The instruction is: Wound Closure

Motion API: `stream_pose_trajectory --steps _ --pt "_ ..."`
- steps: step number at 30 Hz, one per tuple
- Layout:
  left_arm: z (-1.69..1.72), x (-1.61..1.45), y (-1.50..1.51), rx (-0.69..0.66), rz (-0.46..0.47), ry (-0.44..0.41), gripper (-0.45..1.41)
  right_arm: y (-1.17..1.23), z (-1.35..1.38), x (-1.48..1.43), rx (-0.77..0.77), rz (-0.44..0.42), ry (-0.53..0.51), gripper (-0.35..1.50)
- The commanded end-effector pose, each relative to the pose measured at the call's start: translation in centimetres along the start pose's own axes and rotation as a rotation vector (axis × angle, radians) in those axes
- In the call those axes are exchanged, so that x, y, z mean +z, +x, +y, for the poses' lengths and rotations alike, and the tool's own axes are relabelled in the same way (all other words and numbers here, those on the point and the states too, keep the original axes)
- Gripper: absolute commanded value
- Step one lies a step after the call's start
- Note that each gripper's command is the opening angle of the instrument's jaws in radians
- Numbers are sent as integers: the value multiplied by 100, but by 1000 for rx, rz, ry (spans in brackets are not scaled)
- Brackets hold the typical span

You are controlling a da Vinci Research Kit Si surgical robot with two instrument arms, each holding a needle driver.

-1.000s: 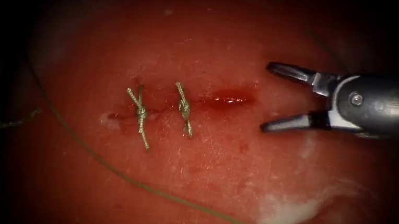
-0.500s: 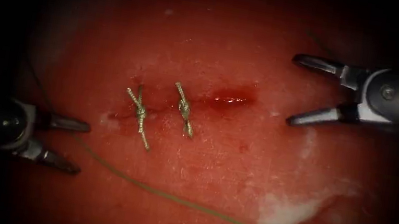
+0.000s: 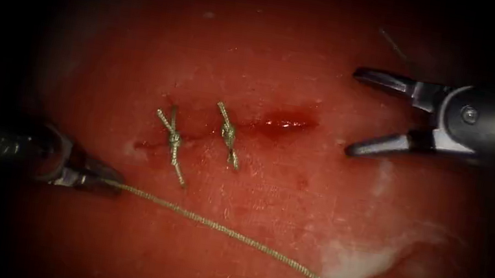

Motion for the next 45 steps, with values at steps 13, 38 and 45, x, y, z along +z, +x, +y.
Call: stream_pose_trajectory --steps 13,38,45 --pt "-48 18 144 35 31 36 -35 94 45 -154 123 86 -191 141" --pt "-132 120 266 -204 161 13 78 103 24 -126 109 86 -169 141" --pt "-129 24 235 -204 205 -28 79 101 18 -114 103 85 -156 141"
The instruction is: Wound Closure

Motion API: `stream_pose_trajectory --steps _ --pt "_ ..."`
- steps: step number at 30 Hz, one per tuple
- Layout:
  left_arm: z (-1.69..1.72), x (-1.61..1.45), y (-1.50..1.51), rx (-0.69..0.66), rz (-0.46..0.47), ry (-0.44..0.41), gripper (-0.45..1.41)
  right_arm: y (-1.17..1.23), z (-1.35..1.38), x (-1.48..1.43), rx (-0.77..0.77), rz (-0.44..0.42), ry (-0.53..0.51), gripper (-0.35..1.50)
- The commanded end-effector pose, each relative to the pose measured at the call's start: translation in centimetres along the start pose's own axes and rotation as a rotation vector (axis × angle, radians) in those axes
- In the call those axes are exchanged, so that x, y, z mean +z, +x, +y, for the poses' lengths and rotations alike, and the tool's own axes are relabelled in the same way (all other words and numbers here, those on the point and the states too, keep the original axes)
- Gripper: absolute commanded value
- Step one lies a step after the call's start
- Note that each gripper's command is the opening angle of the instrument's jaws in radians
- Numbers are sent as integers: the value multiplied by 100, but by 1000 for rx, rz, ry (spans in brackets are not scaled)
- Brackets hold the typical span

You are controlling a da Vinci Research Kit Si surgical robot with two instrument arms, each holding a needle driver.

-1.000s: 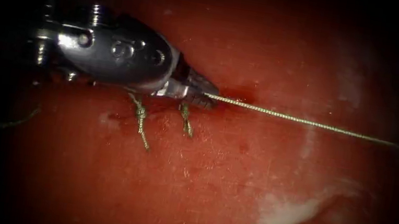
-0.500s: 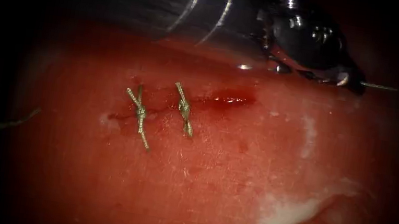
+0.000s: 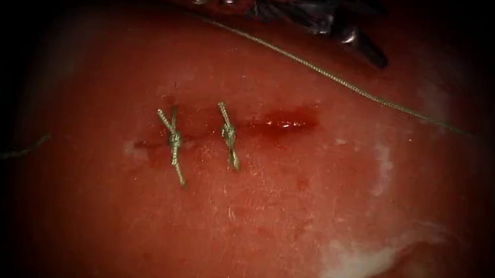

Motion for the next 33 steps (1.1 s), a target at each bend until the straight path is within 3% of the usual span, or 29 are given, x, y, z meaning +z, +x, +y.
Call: stream_pose_trajectory --steps 1,6,9,13,18,28,30,31,33 --pt "-3 -3 -1 6 1 -1 79 0 -4 10 -1 2 3 141" --pt "-8 -65 -35 29 -19 91 77 -2 -10 16 -5 -3 12 141" --pt "-24 -90 -86 45 -90 145 76 -2 -13 20 -7 -4 20 141" --pt "-38 -98 -138 66 -196 178 77 -4 -16 24 -9 -5 21 141" --pt "-62 -106 -176 89 -252 191 78 -6 -20 30 -13 -7 28 141" --pt "-86 -95 -193 123 -301 256 74 -5 -23 33 -13 -7 34 141" --pt "-86 -90 -200 129 -335 253 17 -4 -23 32 -12 -7 35 141" --pt "-86 -92 -203 123 -330 197 -31 -3 -23 32 -12 -7 35 141" --pt "-88 -93 -200 113 -334 217 -35 -3 -24 32 -12 -9 37 141"
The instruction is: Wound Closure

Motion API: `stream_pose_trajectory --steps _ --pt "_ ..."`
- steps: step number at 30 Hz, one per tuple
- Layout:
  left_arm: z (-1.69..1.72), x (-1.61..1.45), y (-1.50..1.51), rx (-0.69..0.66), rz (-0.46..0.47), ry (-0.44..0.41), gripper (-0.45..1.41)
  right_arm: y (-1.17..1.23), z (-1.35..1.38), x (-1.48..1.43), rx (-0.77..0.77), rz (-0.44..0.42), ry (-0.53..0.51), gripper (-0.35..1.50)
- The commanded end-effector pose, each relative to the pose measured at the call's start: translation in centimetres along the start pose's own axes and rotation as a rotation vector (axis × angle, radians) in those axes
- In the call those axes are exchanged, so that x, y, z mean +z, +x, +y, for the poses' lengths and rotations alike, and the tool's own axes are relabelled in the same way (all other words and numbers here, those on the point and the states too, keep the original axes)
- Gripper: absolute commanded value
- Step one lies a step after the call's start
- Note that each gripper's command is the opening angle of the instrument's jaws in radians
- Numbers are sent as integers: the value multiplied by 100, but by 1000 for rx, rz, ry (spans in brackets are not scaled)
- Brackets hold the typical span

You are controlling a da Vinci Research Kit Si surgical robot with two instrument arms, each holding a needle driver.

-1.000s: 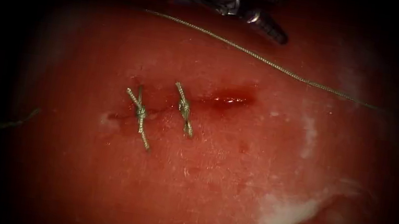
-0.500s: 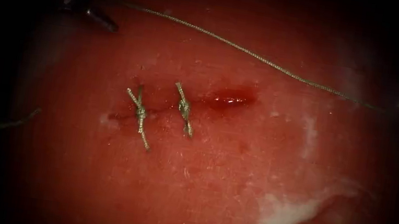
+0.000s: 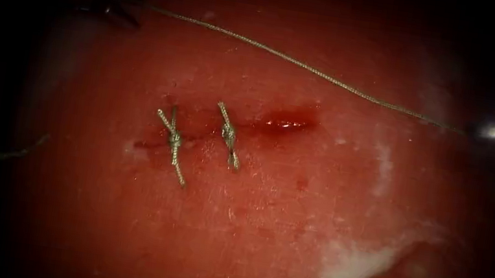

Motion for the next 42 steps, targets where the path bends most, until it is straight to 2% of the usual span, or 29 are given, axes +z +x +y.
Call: stream_pose_trajectory --steps 1,6,10,16,24,30,31,34,42 --pt "-2 4 5 -13 8 8 -35 1 -2 7 0 3 0 141" --pt "14 -11 31 -57 48 16 -35 2 -2 7 1 3 1 141" --pt "49 -13 63 -95 60 -36 -35 3 -2 6 1 3 1 141" --pt "81 6 113 -129 96 -78 -35 5 -3 5 3 4 3 141" --pt "119 41 185 -152 150 -177 -35 7 -3 3 4 4 5 141" --pt "124 58 241 -140 197 -203 -35 7 -3 1 4 4 7 141" --pt "122 62 256 -150 225 -214 -35 7 -2 -1 5 4 8 141" --pt "118 72 276 -180 268 -256 -35 8 2 -9 7 4 15 140" --pt "117 100 296 -211 315 -316 -35 4 17 -37 9 6 -6 140"
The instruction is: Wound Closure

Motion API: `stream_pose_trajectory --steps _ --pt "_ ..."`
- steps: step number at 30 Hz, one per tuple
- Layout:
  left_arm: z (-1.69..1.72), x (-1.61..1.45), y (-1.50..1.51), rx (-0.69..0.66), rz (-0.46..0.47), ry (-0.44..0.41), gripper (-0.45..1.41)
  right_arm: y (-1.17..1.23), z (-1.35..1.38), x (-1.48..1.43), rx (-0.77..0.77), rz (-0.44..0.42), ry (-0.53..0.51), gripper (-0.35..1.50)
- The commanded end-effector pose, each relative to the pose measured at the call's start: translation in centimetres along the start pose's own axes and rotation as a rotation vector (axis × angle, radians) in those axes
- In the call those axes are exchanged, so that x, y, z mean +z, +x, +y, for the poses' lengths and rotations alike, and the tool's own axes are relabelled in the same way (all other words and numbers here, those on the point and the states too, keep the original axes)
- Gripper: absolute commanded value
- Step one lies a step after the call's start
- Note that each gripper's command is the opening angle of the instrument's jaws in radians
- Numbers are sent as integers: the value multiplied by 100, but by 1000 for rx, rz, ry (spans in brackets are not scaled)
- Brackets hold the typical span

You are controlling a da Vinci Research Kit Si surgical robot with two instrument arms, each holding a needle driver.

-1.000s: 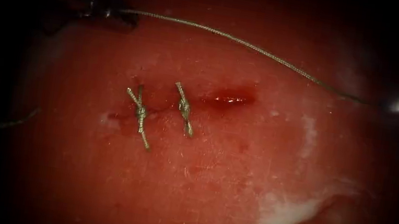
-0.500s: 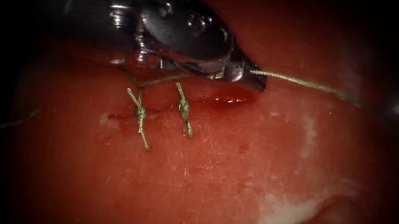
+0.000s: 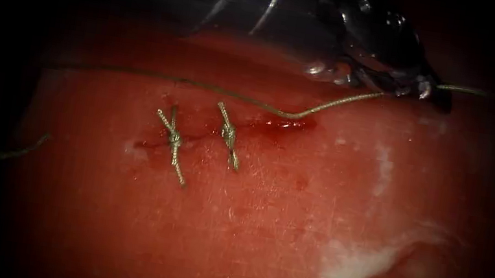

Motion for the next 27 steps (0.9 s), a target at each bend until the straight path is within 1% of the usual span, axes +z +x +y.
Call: stream_pose_trajectory --steps 1,5,7,8,9,11,13,14,15,16,19,20,21,23,24,25,27 --pt "-3 9 4 7 4 -4 -35 -2 -1 6 -2 3 -1 140" --pt "-3 24 17 14 43 -14 -35 -7 -2 10 -7 4 -5 140" --pt "-7 29 22 20 73 5 14 -9 -2 12 -8 4 -7 140" --pt "-13 26 22 26 103 26 58 -10 -2 13 -9 4 -8 140" --pt "-18 21 20 28 103 35 68 -11 -3 16 -10 4 -10 140" --pt "-21 8 16 32 106 31 73 -11 -4 18 -10 3 -15 140" --pt "-23 -17 6 38 99 25 78 -11 -7 22 -12 8 -14 140" --pt "-22 -36 -6 46 91 19 78 -12 -9 25 -13 4 -11 141" --pt "-21 -46 -13 50 83 14 78 -12 -10 26 -13 4 -12 141" --pt "-21 -64 -26 59 63 20 78 -12 -11 29 -13 3 -10 141" --pt "-24 -98 -50 74 14 39 78 -12 -13 32 -14 3 -6 141" --pt "-25 -117 -65 85 -10 45 78 -12 -14 33 -15 4 -5 141" --pt "-25 -127 -73 91 -21 44 78 -12 -15 34 -15 2 -3 141" --pt "-26 -177 -119 122 -92 60 78 -12 -15 34 -15 2 -3 141" --pt "-27 -188 -129 127 -105 68 78 -12 -15 34 -15 2 -4 141" --pt "-31 -210 -152 136 -127 92 78 -12 -16 35 -15 2 -5 141" --pt "-35 -225 -171 135 -145 110 78 -12 -17 36 -15 3 -3 141"
